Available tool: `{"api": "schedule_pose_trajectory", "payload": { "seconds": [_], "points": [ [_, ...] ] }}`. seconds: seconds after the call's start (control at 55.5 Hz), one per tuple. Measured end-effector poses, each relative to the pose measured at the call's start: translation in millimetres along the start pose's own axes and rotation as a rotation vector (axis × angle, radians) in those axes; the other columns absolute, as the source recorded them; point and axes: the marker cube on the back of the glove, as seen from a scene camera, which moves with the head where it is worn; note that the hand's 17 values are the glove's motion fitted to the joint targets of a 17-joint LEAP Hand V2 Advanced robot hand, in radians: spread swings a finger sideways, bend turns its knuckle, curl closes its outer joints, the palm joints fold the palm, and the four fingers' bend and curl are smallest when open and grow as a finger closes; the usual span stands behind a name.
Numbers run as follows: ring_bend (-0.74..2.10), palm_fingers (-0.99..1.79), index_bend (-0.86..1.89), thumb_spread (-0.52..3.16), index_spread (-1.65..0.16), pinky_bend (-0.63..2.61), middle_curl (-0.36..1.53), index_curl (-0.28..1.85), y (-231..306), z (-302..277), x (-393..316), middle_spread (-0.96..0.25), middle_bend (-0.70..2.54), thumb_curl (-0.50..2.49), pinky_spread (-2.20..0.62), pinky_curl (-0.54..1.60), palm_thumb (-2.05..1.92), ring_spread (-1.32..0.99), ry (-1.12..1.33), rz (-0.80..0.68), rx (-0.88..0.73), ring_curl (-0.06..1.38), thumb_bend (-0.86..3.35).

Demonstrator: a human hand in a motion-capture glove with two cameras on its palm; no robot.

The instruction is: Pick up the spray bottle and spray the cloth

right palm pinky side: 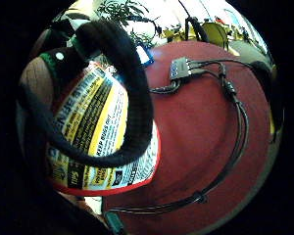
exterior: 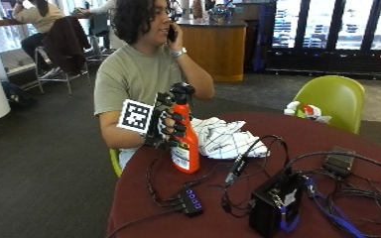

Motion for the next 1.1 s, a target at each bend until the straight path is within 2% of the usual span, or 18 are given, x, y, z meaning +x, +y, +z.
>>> {"api": "schedule_pose_trajectory", "payload": {
  "seconds": [0.072,0.18,0.252,0.378,0.541,0.649,0.739,0.865,1.099],
  "points": [
    [0.4,0.59,0.12,1.3,-0.16,0.38,0.46,0.21,5,-7,11,-0.01,0.34,0.49,0.22,0.36,1.08,-0.05,0.03,0.028,-0.033,0.39,0.11],
    [0.38,0.37,0.1,1.21,-0.18,0.46,0.41,0.21,18,-26,20,0.05,0.17,0.43,0.24,0.39,0.87,-0.02,0.092,0.037,0.063,0.39,-0.04],
    [0.39,0.35,0.09,1.16,-0.21,0.48,0.39,0.2,51,-52,21,0.07,0.17,0.41,0.24,0.38,0.79,0.0,0.185,0.052,-0.102,0.38,-0.06],
    [0.4,0.37,0.13,1.11,-0.27,0.48,0.37,0.21,85,-103,10,0.09,0.19,0.39,0.24,0.37,0.7,0.03,0.33,-0.038,-0.317,0.37,-0.05],
    [0.35,0.44,0.17,1.09,-0.33,0.37,0.38,0.24,107,-166,-19,0.09,0.23,0.37,0.24,0.34,0.67,0.05,0.603,-0.154,-0.447,0.35,-0.03],
    [0.33,0.46,0.16,1.1,-0.35,0.32,0.38,0.26,119,-201,-45,0.09,0.23,0.37,0.24,0.33,0.66,0.05,0.795,-0.174,-0.561,0.35,-0.02],
    [0.31,0.46,0.17,1.09,-0.36,0.28,0.38,0.27,124,-223,-64,0.07,0.23,0.35,0.24,0.33,0.58,0.02,0.861,-0.165,-0.629,0.34,-0.05],
    [0.29,0.43,0.16,1.08,-0.38,0.26,0.37,0.28,127,-242,-86,0.04,0.19,0.34,0.24,0.33,0.51,0.0,0.862,-0.188,-0.64,0.34,-0.04],
    [0.27,0.41,0.14,1.07,-0.39,0.25,0.36,0.27,118,-258,-103,0.03,0.19,0.33,0.24,0.34,0.48,-0.02,0.88,-0.22,-0.545,0.33,-0.03]
  ]
}}
